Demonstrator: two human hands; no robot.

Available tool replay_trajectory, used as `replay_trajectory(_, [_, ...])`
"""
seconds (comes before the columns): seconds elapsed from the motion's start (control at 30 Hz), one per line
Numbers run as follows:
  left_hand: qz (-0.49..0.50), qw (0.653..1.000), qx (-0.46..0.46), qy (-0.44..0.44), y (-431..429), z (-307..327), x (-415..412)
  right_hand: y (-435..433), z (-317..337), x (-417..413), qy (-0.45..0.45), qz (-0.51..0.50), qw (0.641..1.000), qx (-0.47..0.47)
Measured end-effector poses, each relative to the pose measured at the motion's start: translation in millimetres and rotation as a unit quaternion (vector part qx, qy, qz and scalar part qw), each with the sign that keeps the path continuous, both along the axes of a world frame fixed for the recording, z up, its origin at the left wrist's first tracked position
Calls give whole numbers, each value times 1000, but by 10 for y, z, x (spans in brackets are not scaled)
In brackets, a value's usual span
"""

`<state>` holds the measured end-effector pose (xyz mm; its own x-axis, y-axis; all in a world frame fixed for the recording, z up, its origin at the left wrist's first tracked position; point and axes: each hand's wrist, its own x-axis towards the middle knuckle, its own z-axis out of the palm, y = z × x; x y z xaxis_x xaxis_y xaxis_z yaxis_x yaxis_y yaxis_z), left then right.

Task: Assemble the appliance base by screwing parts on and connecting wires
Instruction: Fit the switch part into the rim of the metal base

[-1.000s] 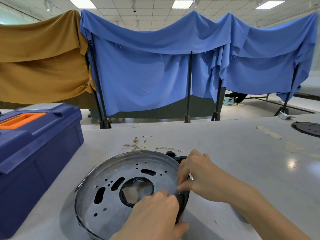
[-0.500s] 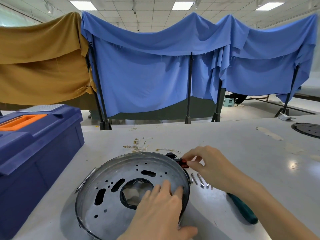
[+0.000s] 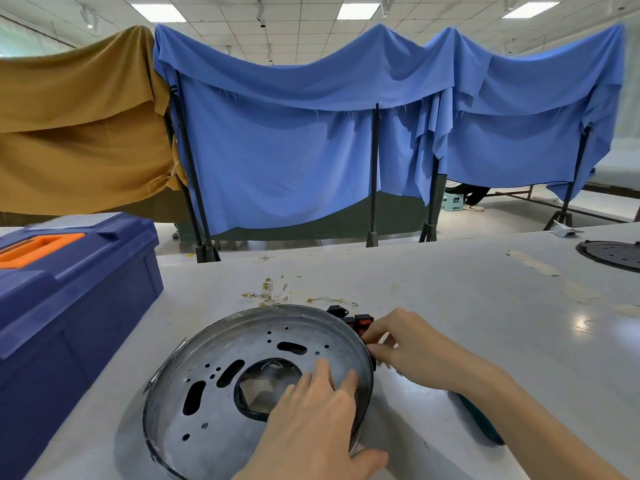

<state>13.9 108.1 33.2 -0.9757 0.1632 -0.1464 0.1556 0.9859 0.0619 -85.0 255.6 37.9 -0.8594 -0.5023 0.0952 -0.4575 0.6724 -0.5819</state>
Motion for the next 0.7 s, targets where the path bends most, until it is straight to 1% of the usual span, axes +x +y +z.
replay_trajectory(0.17, [-1,1000,-30,5,26,12,22,1,-4,-11,0,-5,1000,7])
replay_trajectory(0.3, [-7,999,-33,16,57,31,26,9,-14,-14,1,-9,1000,11])
replay_trajectory(0.4, [-5,1000,-23,17,74,25,35,11,-19,-13,1,-11,1000,13])
replay_trajectory(0.5, [-5,1000,-13,0,86,34,41,15,-23,-13,0,-13,1000,9])
replay_trajectory(0.6, [-6,1000,22,-9,26,80,27,20,-36,-23,2,-17,1000,9])
replay_trajectory(0.7, [-6,999,50,6,-98,180,26,10,-53,-39,5,-21,1000,9])
